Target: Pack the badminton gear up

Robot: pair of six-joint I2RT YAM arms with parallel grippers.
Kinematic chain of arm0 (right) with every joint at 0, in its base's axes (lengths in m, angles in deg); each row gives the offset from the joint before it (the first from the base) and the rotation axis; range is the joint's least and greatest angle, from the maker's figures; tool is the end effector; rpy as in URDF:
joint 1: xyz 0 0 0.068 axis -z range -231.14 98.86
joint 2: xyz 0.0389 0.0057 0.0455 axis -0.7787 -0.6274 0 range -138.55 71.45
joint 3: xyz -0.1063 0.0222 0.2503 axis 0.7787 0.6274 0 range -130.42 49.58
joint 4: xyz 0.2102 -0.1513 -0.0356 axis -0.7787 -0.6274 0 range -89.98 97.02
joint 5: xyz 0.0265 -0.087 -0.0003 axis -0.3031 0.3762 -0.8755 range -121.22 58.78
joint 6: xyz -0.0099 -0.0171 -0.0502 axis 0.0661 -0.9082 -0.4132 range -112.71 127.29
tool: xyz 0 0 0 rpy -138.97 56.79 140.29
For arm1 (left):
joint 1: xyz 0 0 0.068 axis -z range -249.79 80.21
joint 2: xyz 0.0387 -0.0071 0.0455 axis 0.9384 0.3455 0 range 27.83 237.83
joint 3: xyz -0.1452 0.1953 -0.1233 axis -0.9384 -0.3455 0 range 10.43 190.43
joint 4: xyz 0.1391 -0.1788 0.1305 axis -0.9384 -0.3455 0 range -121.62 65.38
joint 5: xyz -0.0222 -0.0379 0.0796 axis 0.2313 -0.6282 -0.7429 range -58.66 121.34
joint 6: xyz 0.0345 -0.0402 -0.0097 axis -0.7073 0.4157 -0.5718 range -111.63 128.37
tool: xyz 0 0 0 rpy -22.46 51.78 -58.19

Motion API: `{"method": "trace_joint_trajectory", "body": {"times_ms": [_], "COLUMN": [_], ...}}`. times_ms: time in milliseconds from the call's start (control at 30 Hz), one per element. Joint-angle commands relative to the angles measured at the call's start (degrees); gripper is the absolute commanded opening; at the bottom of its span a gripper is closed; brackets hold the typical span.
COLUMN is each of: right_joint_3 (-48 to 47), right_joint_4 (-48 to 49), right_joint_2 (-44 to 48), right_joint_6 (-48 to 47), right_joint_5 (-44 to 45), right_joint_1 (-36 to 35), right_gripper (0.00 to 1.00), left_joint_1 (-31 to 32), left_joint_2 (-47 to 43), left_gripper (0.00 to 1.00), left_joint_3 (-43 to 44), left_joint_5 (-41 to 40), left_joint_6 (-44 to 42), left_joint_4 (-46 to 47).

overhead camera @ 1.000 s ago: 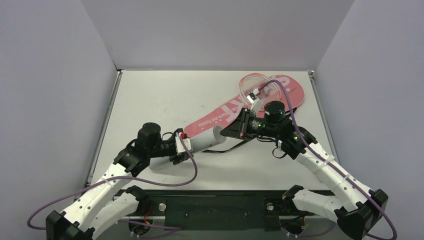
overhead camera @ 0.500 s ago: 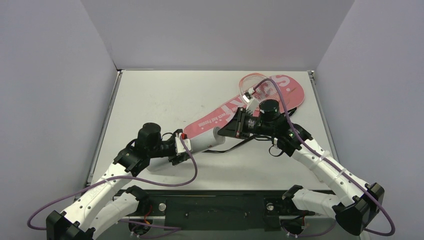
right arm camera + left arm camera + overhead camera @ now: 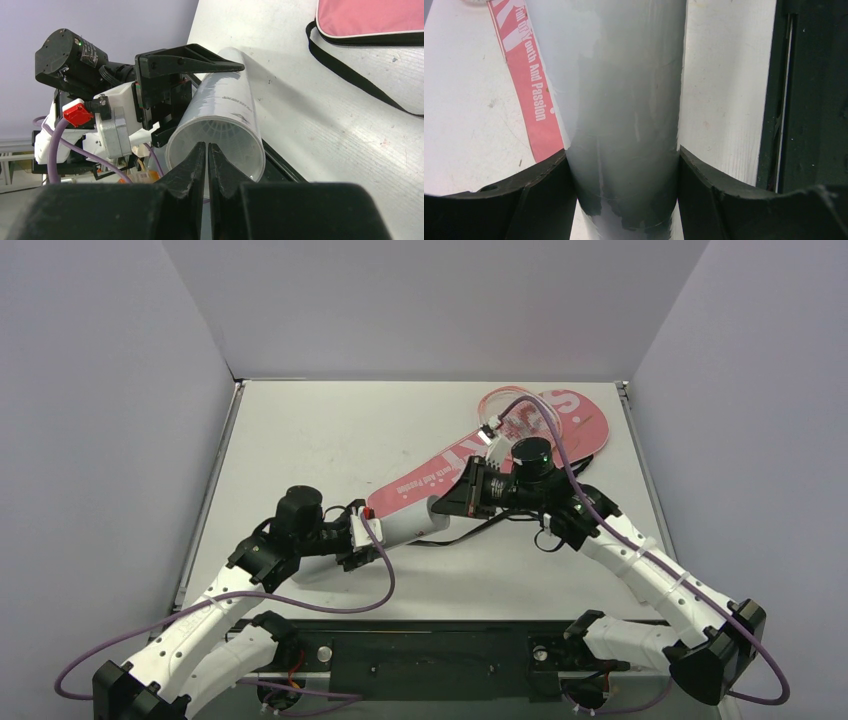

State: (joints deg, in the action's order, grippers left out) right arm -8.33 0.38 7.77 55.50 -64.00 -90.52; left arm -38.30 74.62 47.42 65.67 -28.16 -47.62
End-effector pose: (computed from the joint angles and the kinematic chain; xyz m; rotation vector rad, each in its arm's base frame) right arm 0.1844 0.1761 0.3628 -0.3180 2.0337 1.5396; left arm 0.1411 -0.1100 0.2673 1.4377 1.5115 -0.5854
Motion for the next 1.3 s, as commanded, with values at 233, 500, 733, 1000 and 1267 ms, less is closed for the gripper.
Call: {"method": "trace_joint_trajectory", "body": {"times_ms": [233, 500, 733, 1000, 1267], "right_joint_3": [-3.1, -0.3, 0.2, -1.1, -4.1], "right_joint_4": [-1.5, -5.2, -6.5, -6.1, -10.3], "right_joint_2": [-3.9, 0.5, 0.8, -1.5, 1.3], "right_joint_6": [-2.0, -3.2, -3.8, -4.2, -6.2], "right_joint_5": [-1.1, -0.5, -0.1, -1.2, -1.0], "right_joint_1": [-1.3, 2.1, 0.6, -1.8, 11.2], "right_gripper": [0.02, 0.02, 0.02, 0.03, 0.12], "left_joint_1": [0.2, 0.2, 0.2, 0.1, -0.3], "left_joint_2": [-0.8, -1.1, -1.1, -0.3, 1.3], "left_gripper": [0.0, 0.0, 0.0, 0.0, 0.0], "left_joint_3": [3.0, 2.6, 2.7, 3.9, 2.3], "left_joint_5": [3.9, 3.6, 3.7, 4.2, -2.6], "left_joint_6": [0.6, 0.6, 1.2, 1.9, 2.0], "left_joint_4": [4.5, 5.1, 5.7, 8.2, 10.0]}}
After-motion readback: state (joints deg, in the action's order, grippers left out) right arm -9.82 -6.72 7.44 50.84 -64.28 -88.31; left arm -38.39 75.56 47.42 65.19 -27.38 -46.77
